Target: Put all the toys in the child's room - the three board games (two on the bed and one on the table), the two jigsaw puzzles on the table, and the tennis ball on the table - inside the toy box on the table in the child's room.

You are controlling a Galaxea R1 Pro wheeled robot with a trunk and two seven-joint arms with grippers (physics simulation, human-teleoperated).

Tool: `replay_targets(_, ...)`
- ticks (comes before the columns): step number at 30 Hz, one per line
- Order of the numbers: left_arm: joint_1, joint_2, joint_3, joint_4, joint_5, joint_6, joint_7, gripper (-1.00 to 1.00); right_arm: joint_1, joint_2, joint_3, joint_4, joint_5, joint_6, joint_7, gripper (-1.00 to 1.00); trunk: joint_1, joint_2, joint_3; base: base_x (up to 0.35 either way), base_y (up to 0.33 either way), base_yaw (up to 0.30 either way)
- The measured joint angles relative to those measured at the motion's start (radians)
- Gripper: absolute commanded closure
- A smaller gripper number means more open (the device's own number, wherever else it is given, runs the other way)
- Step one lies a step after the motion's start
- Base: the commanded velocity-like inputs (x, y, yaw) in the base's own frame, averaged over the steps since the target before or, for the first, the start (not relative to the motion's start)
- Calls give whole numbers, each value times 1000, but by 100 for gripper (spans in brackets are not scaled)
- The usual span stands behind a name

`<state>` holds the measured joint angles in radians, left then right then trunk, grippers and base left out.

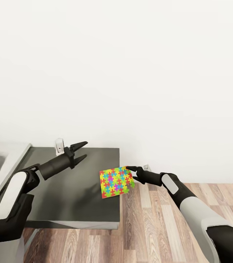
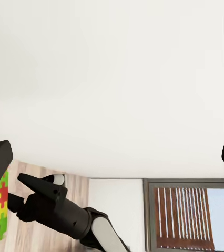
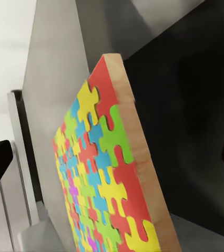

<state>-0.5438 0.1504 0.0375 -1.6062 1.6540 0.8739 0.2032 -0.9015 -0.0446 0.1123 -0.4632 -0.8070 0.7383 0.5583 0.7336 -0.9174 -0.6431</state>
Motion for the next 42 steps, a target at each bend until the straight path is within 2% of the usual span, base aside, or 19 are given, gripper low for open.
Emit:
replay_targets(11,0,0,0,1,1,0,0,-100,0,0,-1,0,0,0,-1,-100,0,0,8,0,0,116)
replay_targets(42,0,0,0,0,2,0,0,-100,0,0,-3,0,-2,0,-1,-100,0,0,13,0,0,24)
